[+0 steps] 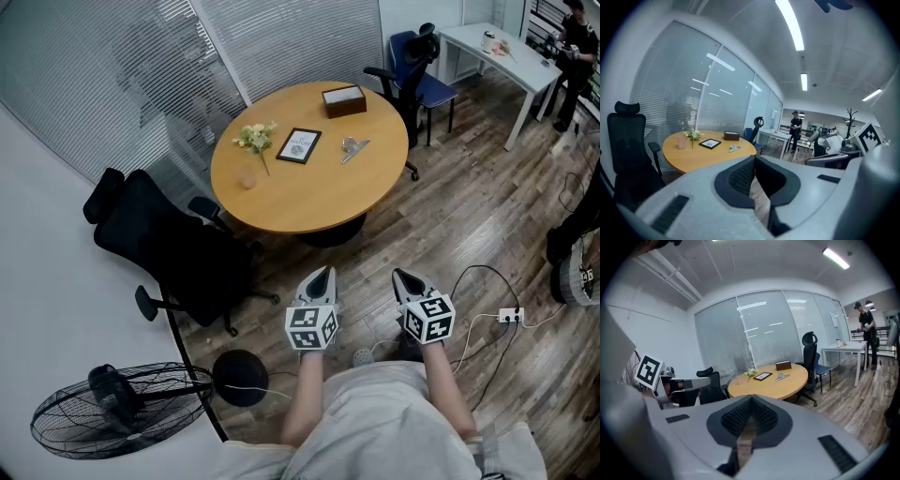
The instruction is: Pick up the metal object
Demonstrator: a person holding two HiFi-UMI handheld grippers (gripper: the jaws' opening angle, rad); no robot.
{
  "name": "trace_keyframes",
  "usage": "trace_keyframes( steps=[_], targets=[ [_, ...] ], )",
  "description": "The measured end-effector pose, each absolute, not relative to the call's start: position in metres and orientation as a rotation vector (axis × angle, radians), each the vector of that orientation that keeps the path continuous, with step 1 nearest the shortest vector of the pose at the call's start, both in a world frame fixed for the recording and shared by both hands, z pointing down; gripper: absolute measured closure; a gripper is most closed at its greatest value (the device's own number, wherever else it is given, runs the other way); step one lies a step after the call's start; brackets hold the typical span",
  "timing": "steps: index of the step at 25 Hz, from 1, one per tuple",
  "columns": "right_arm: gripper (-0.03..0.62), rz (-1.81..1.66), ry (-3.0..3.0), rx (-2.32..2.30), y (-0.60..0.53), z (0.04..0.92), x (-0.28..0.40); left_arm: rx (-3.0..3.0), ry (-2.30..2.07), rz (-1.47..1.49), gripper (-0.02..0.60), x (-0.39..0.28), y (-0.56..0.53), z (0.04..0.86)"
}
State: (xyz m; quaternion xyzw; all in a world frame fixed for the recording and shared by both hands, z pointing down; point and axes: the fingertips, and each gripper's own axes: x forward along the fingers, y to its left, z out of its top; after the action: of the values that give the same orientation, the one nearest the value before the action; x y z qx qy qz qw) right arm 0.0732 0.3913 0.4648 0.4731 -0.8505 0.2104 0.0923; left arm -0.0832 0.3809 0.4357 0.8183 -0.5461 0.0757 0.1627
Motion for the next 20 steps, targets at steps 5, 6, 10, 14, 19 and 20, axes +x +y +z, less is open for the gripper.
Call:
trace_keyframes(
  steps=[5,6,10,14,19,20],
  targets=[
    [0.597,0.639,-2.509,1.416,0.395,0.47,0.068,2.33,-1.553,0.211,0.572,-0.092,0.383,0.436],
    [0.597,0.643,-2.502,1.422,0.397,0.472,0.069,2.33,-1.55,0.209,0.572,-0.092,0.384,0.437],
    [0.597,0.683,-2.492,1.439,0.394,0.479,0.074,2.329,-1.541,0.233,0.572,-0.089,0.38,0.444],
    [0.597,0.684,-2.507,1.445,0.386,0.476,0.075,2.317,-1.563,0.314,0.569,-0.091,0.37,0.452],
    [0.564,0.705,-2.498,1.412,0.378,0.485,0.074,2.319,-1.528,0.33,0.511,-0.084,0.356,0.461],
    [0.557,0.71,-2.493,1.405,0.375,0.488,0.075,2.321,-1.522,0.34,0.503,-0.082,0.351,0.463]
  ],
)
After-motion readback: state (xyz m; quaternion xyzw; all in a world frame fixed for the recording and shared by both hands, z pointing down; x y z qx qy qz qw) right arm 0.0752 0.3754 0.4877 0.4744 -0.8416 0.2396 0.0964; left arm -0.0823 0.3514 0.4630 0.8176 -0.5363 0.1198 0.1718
